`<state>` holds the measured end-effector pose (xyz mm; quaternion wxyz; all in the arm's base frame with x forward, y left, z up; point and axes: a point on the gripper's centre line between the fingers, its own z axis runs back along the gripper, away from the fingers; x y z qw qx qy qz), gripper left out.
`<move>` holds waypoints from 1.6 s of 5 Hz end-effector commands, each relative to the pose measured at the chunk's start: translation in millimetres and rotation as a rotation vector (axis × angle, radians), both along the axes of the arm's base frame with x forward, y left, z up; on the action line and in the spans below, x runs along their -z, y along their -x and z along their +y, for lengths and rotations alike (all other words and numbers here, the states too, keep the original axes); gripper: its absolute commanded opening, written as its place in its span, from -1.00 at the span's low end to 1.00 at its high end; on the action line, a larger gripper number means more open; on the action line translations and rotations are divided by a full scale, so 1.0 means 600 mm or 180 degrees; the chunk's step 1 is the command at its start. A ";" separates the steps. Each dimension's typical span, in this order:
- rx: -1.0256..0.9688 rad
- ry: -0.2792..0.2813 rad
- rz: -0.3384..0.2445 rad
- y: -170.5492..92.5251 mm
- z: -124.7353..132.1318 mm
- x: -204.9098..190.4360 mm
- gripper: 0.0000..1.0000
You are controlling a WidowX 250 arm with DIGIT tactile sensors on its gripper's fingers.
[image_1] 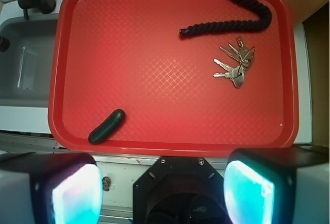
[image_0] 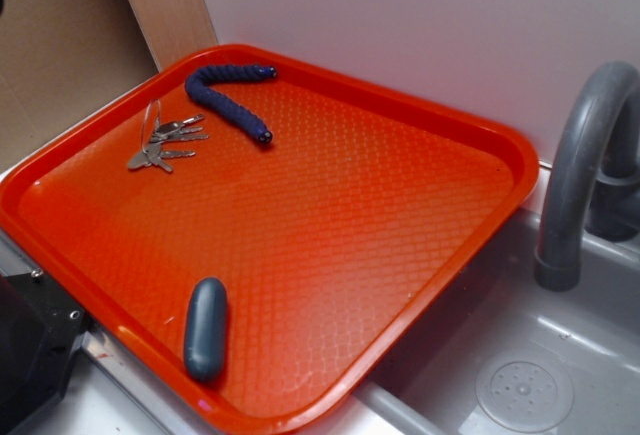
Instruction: Grab the silver keys.
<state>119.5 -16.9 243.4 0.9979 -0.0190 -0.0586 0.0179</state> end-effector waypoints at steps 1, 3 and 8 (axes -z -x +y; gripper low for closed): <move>0.0000 0.0000 0.0000 0.000 0.000 0.000 1.00; -0.1252 -0.0150 -0.0042 -0.124 0.082 0.077 1.00; -0.2245 -0.0378 -0.0283 -0.184 0.256 0.273 1.00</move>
